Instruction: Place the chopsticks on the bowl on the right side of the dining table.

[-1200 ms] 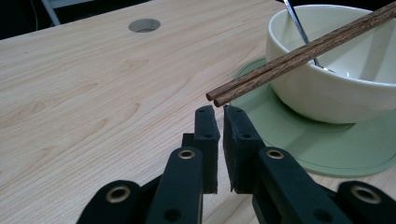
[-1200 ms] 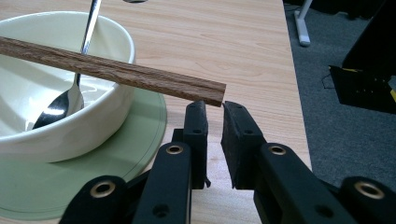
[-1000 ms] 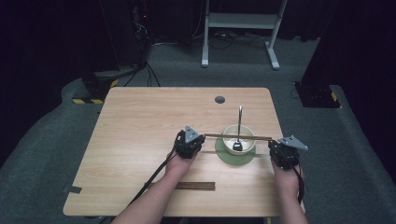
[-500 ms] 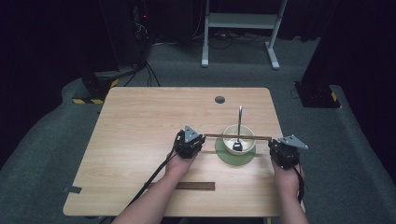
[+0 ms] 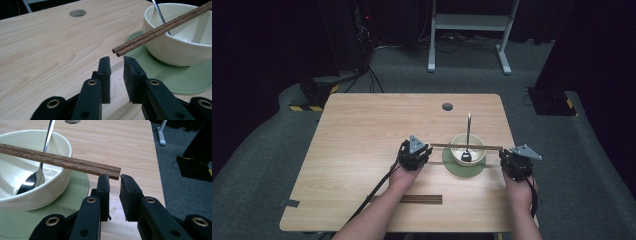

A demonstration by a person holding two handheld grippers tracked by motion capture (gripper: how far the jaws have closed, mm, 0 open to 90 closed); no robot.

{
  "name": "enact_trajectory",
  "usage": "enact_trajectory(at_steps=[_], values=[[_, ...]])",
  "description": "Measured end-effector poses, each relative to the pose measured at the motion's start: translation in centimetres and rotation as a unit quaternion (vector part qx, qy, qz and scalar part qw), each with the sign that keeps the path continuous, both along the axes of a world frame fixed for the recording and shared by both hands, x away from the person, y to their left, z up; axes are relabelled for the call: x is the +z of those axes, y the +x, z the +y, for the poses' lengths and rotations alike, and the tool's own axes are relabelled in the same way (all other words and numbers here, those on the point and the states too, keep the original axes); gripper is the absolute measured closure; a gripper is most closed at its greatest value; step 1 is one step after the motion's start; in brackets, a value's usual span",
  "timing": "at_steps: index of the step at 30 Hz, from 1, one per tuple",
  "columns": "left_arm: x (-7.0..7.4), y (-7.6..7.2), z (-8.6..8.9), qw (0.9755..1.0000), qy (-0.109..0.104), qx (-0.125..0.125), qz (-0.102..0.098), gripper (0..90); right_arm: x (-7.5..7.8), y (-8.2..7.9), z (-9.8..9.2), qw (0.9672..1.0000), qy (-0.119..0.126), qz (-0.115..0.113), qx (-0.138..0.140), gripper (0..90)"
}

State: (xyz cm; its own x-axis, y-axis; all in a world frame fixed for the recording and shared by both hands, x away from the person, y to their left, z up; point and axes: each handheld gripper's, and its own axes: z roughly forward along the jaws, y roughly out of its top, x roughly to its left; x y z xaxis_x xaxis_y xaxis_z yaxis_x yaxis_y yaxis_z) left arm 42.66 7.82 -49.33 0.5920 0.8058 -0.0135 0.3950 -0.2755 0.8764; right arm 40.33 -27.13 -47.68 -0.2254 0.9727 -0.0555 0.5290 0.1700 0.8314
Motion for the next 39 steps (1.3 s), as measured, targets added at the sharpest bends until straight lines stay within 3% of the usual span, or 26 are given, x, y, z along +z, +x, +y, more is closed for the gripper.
enact_trajectory(at_steps=[20,27,39], values=[[0.0,0.11,0.04,0.9999,-0.011,0.001,-0.001,68.9,-0.07,-0.17,0.11,1.0,0.002,-0.002,-0.001,73.8],[0.06,-0.04,-0.08,0.9999,-0.007,-0.003,-0.008,75.6,-0.07,-0.3,-0.13,1.0,0.004,-0.004,-0.003,73.4],[0.08,0.03,-0.39,0.9999,-0.008,-0.003,-0.006,76.3,-0.17,-0.4,-0.23,1.0,0.005,-0.004,-0.004,73.4]])
